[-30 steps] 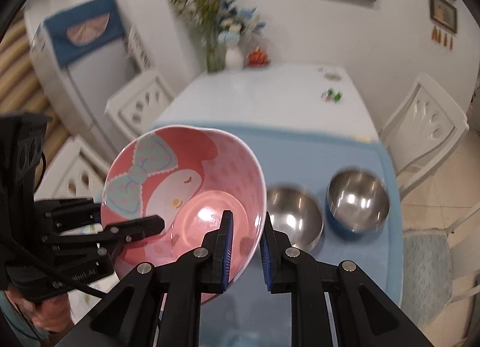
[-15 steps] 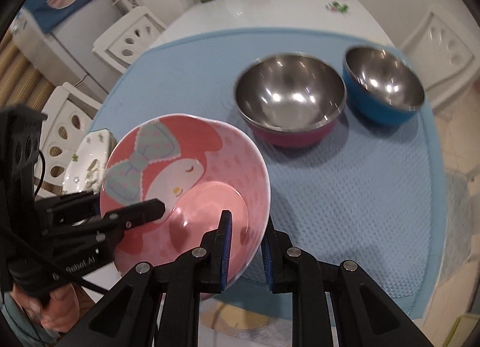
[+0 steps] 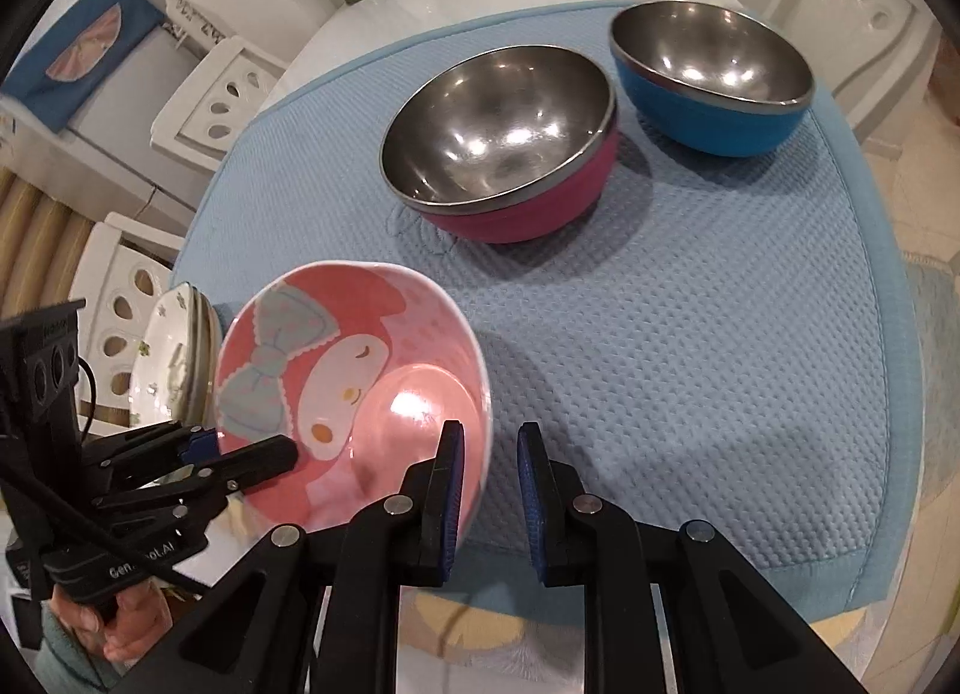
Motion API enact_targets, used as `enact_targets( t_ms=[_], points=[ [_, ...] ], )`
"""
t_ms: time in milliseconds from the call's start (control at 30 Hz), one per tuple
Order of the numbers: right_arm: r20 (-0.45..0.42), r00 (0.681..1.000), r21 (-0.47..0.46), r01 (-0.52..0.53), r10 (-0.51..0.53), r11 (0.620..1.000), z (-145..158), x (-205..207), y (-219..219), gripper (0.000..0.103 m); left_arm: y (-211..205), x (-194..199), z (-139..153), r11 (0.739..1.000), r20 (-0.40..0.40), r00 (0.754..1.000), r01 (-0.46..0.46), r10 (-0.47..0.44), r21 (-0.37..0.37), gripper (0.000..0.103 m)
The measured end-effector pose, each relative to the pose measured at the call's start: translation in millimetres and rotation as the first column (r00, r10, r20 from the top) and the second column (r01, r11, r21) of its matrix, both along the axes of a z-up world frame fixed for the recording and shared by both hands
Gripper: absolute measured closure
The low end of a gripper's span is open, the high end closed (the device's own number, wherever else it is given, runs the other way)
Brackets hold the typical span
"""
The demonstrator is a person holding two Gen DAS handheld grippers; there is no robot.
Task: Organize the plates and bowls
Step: 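Carry the pink bowl toward the plate stack and set it down, then grasp the rim of the magenta-bottomed steel bowl with the right tool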
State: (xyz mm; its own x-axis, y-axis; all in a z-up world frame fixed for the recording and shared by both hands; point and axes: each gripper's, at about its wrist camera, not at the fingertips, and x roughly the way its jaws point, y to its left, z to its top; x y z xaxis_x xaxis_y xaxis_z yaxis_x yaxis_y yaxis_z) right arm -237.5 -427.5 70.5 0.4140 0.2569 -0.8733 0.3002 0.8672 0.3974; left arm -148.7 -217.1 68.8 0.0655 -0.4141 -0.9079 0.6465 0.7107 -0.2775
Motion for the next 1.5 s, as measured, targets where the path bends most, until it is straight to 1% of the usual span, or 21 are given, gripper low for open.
enact_targets(
  t_ms=[167,267,333,400,467,533,633,667,700,733,800,967,1033,1067,1100,1133,1233,1333,1400,1433,1500],
  points=[
    [0.048,0.998,0.014,0.045,-0.046,0.999,24,-7,-19,0.086,3,6,28,1.000,0.063,0.998,0.025,-0.024,-0.008,0.079],
    [0.097,0.992,0.001,0.081,-0.081,0.997,42,-4,-31,0.086,-4,17,55,0.997,0.103,0.994,0.033,-0.026,-0.070,0.079],
    [0.128,0.986,-0.001,0.105,-0.104,0.994,53,4,-41,0.086,-13,29,74,0.991,0.129,0.991,0.042,-0.025,-0.128,0.069],
    [0.135,0.984,0.007,0.117,-0.117,0.993,58,14,-45,0.084,-25,41,86,0.987,0.165,0.986,0.034,-0.007,-0.160,0.047],
    [0.133,0.983,0.030,0.126,-0.129,0.992,60,25,-50,0.083,-42,55,90,0.984,0.184,0.983,0.033,-0.001,-0.173,0.042],
    [0.129,0.981,0.056,0.136,-0.143,0.989,59,34,-55,0.082,-62,71,84,0.988,0.162,0.987,0.033,-0.007,-0.154,0.042],
    [0.102,0.982,0.120,0.147,-0.159,0.982,49,42,-62,0.077,-83,93,63,0.990,0.067,0.998,0.028,-0.018,-0.142,0.043],
    [0.089,0.982,0.135,0.152,-0.165,0.979,45,44,-66,0.071,-88,98,57,0.991,0.043,0.999,0.024,-0.018,-0.132,0.043],
    [0.071,0.982,0.154,0.162,-0.174,0.975,40,46,-69,0.060,-93,103,51,0.992,0.022,1.000,0.025,-0.022,-0.126,0.043],
    [0.062,0.981,0.178,0.169,-0.182,0.970,34,48,-72,0.058,-97,108,45,0.992,0.002,1.000,0.026,-0.026,-0.123,0.043],
    [0.048,0.982,0.203,0.172,-0.185,0.964,26,54,-77,0.057,-104,115,35,0.993,-0.027,0.999,0.030,-0.033,-0.113,0.043],
    [0.024,0.977,0.165,0.206,-0.213,0.965,9,68,-88,0.057,-123,130,10,0.996,-0.067,0.997,0.042,-0.047,-0.074,0.045],
    [0.015,0.979,0.166,0.200,-0.205,0.966,3,76,-90,0.057,-130,136,0,0.997,-0.084,0.995,0.049,-0.054,-0.054,0.050],
    [0.009,0.980,0.162,0.195,-0.199,0.967,-1,81,-91,0.057,-134,138,-5,0.997,-0.096,0.994,0.055,-0.059,-0.045,0.054],
    [0.005,0.981,0.156,0.193,-0.196,0.969,-4,84,-91,0.057,-137,139,-10,0.997,-0.108,0.992,0.066,-0.070,-0.038,0.061],
    [0.002,0.982,0.149,0.188,-0.190,0.971,-7,88,-91,0.057,-139,140,-13,0.997,-0.114,0.990,0.076,-0.079,-0.033,0.065],
    [0.000,0.986,0.132,0.167,-0.169,0.977,-13,96,-88,0.058,-144,137,-21,0.995,-0.121,0.988,0.096,-0.099,-0.025,0.067],
    [-0.004,0.987,0.118,0.159,-0.160,0.980,-19,99,-85,0.059,-146,136,-27,0.995,-0.134,0.986,0.094,-0.096,-0.022,0.068],
    [-0.012,0.987,0.127,0.158,-0.158,0.979,-23,102,-84,0.067,-147,137,-31,0.996,-0.144,0.985,0.090,-0.091,-0.012,0.071],
    [-0.019,0.987,0.131,0.163,-0.161,0.978,-26,103,-84,0.070,-149,137,-33,0.996,-0.146,0.985,0.089,-0.087,0.001,0.071],
    [-0.026,0.984,0.110,0.176,-0.175,0.978,-28,103,-83,0.076,-151,133,-31,0.995,-0.120,0.988,0.095,-0.093,0.013,0.073]
  ],
)
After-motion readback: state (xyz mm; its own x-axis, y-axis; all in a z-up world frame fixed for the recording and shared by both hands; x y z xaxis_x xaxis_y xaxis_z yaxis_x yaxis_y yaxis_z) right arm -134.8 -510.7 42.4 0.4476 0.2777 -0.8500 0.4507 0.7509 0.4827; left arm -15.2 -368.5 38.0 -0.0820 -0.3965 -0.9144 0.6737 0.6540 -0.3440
